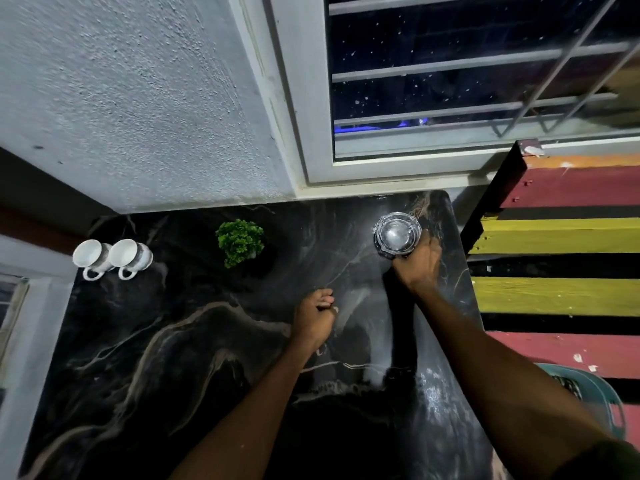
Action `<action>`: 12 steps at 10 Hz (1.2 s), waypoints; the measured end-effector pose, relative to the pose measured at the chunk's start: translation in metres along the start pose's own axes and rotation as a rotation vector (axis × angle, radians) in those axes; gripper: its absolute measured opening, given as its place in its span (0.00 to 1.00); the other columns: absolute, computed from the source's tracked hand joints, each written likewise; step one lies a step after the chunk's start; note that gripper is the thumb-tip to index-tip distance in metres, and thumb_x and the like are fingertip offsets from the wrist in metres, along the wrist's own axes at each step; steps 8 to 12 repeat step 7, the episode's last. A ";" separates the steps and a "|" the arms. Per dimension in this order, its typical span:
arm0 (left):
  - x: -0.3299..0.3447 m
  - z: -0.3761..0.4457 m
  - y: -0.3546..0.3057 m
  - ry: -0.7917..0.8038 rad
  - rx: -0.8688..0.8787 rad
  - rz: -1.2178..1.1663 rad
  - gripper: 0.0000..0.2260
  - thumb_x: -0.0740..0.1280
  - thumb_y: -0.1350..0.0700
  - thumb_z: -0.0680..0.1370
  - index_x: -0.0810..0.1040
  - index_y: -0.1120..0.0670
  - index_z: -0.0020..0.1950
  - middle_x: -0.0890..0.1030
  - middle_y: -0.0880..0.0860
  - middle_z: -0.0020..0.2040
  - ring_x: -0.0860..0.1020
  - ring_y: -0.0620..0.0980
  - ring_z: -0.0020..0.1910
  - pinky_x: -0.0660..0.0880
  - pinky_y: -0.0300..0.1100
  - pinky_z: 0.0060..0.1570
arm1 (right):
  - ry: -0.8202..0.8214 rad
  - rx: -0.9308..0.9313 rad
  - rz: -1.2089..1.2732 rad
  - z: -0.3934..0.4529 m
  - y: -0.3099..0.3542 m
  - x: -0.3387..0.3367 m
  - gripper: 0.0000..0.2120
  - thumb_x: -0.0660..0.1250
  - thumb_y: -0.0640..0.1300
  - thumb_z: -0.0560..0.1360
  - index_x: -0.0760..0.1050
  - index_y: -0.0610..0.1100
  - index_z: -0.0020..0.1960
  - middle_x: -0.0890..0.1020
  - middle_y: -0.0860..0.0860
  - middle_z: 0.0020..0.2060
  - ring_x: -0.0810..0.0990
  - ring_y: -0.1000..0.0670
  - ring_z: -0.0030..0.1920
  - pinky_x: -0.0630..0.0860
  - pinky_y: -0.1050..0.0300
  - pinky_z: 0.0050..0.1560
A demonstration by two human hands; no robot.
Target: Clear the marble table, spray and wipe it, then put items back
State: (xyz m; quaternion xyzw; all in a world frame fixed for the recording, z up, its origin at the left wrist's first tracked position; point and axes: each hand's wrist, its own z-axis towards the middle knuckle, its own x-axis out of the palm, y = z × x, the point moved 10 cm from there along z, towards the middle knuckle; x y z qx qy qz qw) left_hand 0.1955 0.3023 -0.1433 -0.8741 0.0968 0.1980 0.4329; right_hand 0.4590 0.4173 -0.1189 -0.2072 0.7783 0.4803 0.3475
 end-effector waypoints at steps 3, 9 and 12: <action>0.001 -0.022 0.003 0.029 0.056 0.053 0.19 0.69 0.67 0.75 0.79 0.59 0.67 0.81 0.56 0.64 0.79 0.51 0.62 0.75 0.47 0.67 | -0.006 0.012 -0.032 -0.014 -0.009 -0.006 0.36 0.70 0.34 0.70 0.62 0.32 0.75 0.69 0.34 0.71 0.68 0.35 0.72 0.66 0.43 0.75; 0.027 -0.091 0.020 0.173 0.265 0.330 0.23 0.67 0.68 0.73 0.78 0.58 0.68 0.79 0.54 0.66 0.77 0.51 0.66 0.72 0.38 0.68 | -0.015 -0.037 0.011 -0.144 -0.051 -0.007 0.26 0.67 0.33 0.69 0.73 0.38 0.68 0.73 0.40 0.65 0.70 0.39 0.68 0.64 0.51 0.73; 0.027 -0.091 0.020 0.173 0.265 0.330 0.23 0.67 0.68 0.73 0.78 0.58 0.68 0.79 0.54 0.66 0.77 0.51 0.66 0.72 0.38 0.68 | -0.015 -0.037 0.011 -0.144 -0.051 -0.007 0.26 0.67 0.33 0.69 0.73 0.38 0.68 0.73 0.40 0.65 0.70 0.39 0.68 0.64 0.51 0.73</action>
